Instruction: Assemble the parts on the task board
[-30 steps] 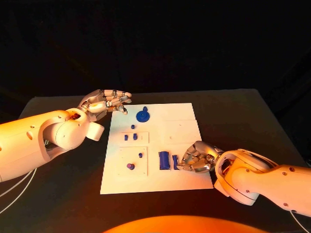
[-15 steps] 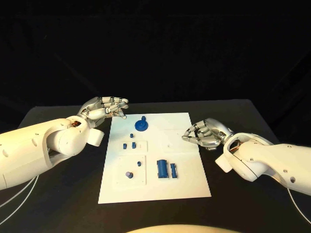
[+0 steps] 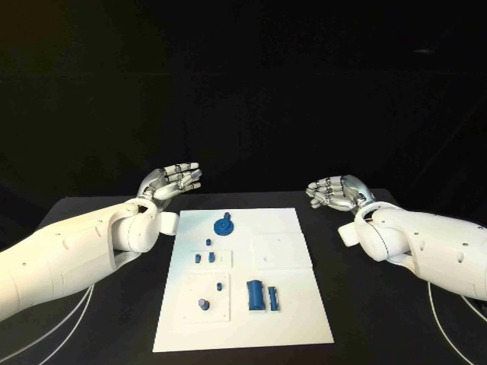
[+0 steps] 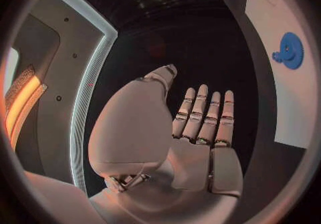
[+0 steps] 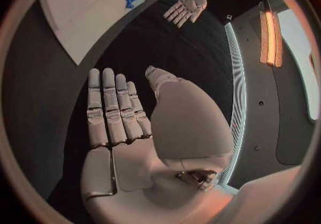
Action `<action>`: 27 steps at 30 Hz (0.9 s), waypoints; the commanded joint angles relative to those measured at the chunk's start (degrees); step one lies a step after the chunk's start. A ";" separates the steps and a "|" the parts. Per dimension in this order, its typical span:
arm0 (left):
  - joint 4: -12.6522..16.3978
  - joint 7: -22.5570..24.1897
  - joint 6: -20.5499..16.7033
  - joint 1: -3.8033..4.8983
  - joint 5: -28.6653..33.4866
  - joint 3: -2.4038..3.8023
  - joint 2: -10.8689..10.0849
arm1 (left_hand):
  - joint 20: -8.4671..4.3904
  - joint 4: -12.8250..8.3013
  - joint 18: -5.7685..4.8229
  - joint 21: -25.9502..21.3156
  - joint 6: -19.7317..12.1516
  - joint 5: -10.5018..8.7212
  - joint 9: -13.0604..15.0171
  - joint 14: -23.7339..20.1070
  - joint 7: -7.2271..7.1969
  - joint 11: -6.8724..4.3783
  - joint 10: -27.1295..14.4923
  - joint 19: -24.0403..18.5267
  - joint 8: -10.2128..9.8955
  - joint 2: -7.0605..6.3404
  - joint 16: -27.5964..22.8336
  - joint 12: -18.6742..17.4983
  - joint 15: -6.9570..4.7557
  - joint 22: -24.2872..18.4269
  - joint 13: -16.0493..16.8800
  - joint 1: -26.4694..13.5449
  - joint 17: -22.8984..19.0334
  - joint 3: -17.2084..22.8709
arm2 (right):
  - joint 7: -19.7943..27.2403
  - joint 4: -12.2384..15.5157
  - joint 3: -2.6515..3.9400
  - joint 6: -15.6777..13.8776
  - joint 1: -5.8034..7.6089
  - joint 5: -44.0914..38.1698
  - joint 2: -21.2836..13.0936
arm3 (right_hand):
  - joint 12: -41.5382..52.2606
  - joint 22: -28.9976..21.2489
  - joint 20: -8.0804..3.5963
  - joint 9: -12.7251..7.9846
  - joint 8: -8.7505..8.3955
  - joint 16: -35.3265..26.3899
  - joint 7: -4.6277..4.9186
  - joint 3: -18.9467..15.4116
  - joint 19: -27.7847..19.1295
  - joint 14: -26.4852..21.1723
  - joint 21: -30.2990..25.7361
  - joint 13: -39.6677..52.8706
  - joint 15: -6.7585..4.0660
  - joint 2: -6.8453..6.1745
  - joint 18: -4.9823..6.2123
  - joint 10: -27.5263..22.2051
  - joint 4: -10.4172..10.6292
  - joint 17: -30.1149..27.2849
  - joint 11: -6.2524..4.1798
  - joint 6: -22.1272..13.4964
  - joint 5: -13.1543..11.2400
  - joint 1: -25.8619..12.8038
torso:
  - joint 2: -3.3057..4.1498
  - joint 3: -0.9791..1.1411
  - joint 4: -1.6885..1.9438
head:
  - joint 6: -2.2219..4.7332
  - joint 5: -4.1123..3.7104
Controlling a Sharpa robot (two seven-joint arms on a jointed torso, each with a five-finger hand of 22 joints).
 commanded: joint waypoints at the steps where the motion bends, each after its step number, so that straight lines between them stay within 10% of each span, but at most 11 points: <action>1: -0.27 0.07 -0.10 0.00 0.05 0.00 0.19 | -16.66 -15.02 -6.13 -8.49 -37.49 -13.45 -13.40 -27.97 -7.87 -10.32 -43.07 -28.41 -9.61 10.96 -14.16 -13.36 -13.66 -14.26 -3.64 -25.00 -8.02 -16.78 | 0.19 -0.37 0.02 0.19 0.00 0.29 0.20 | -8.96 -36.92 -13.81 -17.97 -14.84 -19.39 -12.25 -19.54 -52.18 -53.55 -3.63 -19.07 -7.63 9.96 -9.75 -55.47 -15.15 -21.75 -9.79 -47.97 -10.51 -23.32 | -0.02 0.02 0.00 | 0.07 0.04; 8: 2.81 0.52 -3.72 -0.63 0.00 0.17 -0.48 | -16.66 -15.02 -6.13 -8.49 -37.49 -13.45 -13.40 -27.97 -7.87 -10.32 -43.07 -28.41 -9.61 10.96 -14.16 -13.36 -13.66 -14.26 -3.64 -38.29 -8.02 -16.78 | 1.89 3.26 1.21 -2.57 -1.09 2.95 -0.37 | -8.96 -36.92 -13.81 -17.97 -14.84 -19.39 -12.25 -19.54 -52.18 -53.55 -3.63 -19.07 -7.63 9.96 -9.75 -55.47 -15.15 -21.75 -9.79 -47.97 -10.51 -35.85 | -1.76 0.82 1.24 | 1.87 -0.17; 9: 3.62 0.63 -4.68 -0.80 -0.01 0.21 -0.65 | -16.66 -15.02 -6.13 -8.49 -37.49 -13.45 -13.40 -27.97 -7.87 -10.32 -43.07 -28.41 -9.61 10.96 -14.16 -13.36 -13.66 -14.26 -3.64 -39.97 -8.02 -16.78 | 2.34 4.21 1.53 -3.29 -1.37 3.65 -0.52 | -8.96 -36.92 -13.81 -17.97 -14.84 -19.39 -12.25 -19.54 -52.18 -53.55 -3.63 -19.07 -7.63 9.96 -9.75 -55.47 -15.15 -21.75 -9.79 -47.97 -10.51 -77.45 | -2.10 0.98 1.48 | 2.22 -0.21; 10: 4.53 0.76 -5.75 -0.98 -0.03 0.26 -0.85 | -16.66 -15.02 -6.13 -8.49 -37.49 -13.45 -13.40 -27.97 -7.87 -10.32 -43.07 -28.41 -9.61 10.96 -14.16 -13.36 -13.66 -14.26 -3.64 -41.56 -8.02 -16.78 | 2.84 5.28 1.88 -4.10 -1.69 4.44 -0.68 | -8.96 -36.92 -13.81 -17.97 -14.84 -19.39 -12.25 -19.54 -52.18 -53.55 -3.63 -19.07 -7.63 9.96 -9.75 -55.47 -15.15 -21.75 -9.79 -47.97 -10.51 -77.45 | -2.39 1.11 1.69 | 2.52 -0.24; 11: 5.53 0.91 -6.93 -1.19 -0.05 0.32 -1.07 | -16.66 -15.02 -6.13 -8.49 -37.49 -13.45 -13.40 -27.97 -7.87 -10.32 -43.07 -28.41 -9.61 10.96 -14.16 -13.36 -13.66 -14.26 -3.64 -83.69 -8.02 -16.78 | 3.39 6.46 2.26 -5.00 -2.05 5.31 -0.87 | -8.96 -36.92 -13.81 -17.97 -14.84 -19.39 -12.25 -19.54 -52.18 -53.55 -3.63 -19.07 -7.63 9.96 -9.75 -55.47 -15.15 -21.75 -9.79 -47.97 -10.51 -77.45 | -2.62 1.22 1.85 | 2.76 -0.27; 21: 20.19 3.02 -24.16 -4.18 -0.30 1.11 -4.26 | -16.66 -15.02 -6.13 -8.49 -37.49 -13.45 -13.40 -27.97 -7.87 -10.32 -43.07 -28.41 -9.61 10.96 -14.16 -13.36 -13.66 -14.26 -3.64 -83.69 -8.02 -16.78 | 10.36 21.37 7.16 -16.32 -6.52 16.27 -3.20 | -8.96 -36.92 -13.81 -17.97 -14.84 -19.39 -12.25 -19.54 -52.18 -53.55 -3.63 -19.07 -7.63 9.96 -9.75 -55.47 -15.15 -21.75 -9.79 -47.97 -10.51 -77.45 | -3.02 1.40 2.14 | 3.17 -0.32; 27: 24.94 3.71 -29.75 -5.15 -0.38 1.37 -5.29 | -16.66 -15.02 -6.13 -8.49 -37.49 -13.45 -13.40 -27.97 -7.87 -10.32 -43.07 -28.41 -9.61 10.96 -14.16 -13.36 -13.66 -14.26 -3.64 -83.69 -8.02 -16.78 | 11.90 24.66 8.24 -18.82 -7.51 18.69 -3.71 | -8.96 -36.92 -13.81 -17.97 -14.84 -19.39 -12.25 -19.54 -52.18 -53.55 -3.63 -19.07 -7.63 9.96 -9.75 -55.47 -15.15 -21.75 -9.79 -47.97 -10.51 -77.45 | -3.02 1.40 2.14 | 3.17 -0.32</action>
